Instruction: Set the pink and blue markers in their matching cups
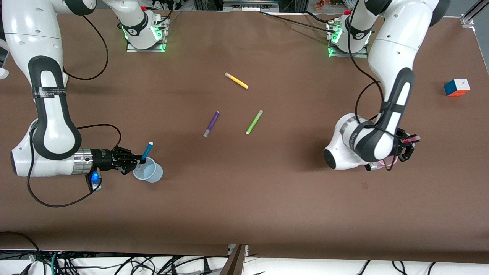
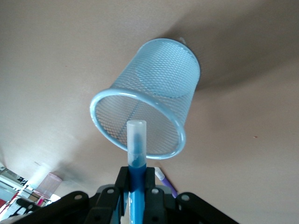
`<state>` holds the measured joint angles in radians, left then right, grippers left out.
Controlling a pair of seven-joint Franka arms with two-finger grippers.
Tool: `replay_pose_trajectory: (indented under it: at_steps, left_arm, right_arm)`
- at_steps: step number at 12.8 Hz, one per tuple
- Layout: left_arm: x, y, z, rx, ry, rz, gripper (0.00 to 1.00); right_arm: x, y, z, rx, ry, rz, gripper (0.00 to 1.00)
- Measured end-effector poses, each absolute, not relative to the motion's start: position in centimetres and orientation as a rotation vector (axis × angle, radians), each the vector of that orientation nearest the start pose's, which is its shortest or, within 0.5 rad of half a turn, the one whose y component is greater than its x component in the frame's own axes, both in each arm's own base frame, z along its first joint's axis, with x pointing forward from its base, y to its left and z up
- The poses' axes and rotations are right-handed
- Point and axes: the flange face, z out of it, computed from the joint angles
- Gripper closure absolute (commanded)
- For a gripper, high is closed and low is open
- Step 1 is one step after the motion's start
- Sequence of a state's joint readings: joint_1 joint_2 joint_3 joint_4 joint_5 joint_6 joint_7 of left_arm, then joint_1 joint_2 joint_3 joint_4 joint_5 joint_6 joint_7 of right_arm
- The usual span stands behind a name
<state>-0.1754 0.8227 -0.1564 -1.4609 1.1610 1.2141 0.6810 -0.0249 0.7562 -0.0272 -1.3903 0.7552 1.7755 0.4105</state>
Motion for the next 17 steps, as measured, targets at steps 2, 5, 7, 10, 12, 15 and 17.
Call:
replay_pose_trajectory:
  at_steps: [2, 5, 7, 10, 12, 15, 17]
  left_arm:
    - [63.7, -7.4, 20.7, -1.515, 1.131, 1.278, 0.69]
    - [63.4, -7.8, 19.5, -1.524, 1.087, 1.247, 0.00]
    - [63.3, -9.6, 19.7, -1.531, 1.053, 1.182, 0.00]
    - [63.2, -11.8, 20.5, -1.558, 1.040, 1.135, 0.00]
    - [64.1, -11.8, 22.1, -1.674, 1.019, 1.117, 0.00]
    - [65.8, -11.3, 27.3, -1.974, 0.985, 1.065, 0.00]
    - [66.8, -9.5, 31.4, -2.203, 0.944, 1.014, 0.00]
  right_arm:
    - [70.5, 2.7, 25.3, -2.285, 0.917, 0.600, 1.00]
    - [70.5, 2.7, 25.0, -2.283, 0.919, 0.603, 0.61]
    - [70.5, 2.7, 24.9, -2.282, 0.920, 0.604, 0.49]
    - [70.5, 2.7, 24.9, -2.282, 0.919, 0.604, 0.49]
    - [70.6, 2.7, 25.0, -2.281, 0.918, 0.601, 0.40]
    - [71.5, 3.0, 27.9, -2.338, 0.887, 0.572, 0.17]
    - [71.6, 3.7, 32.8, -2.464, 0.849, 0.516, 0.09]
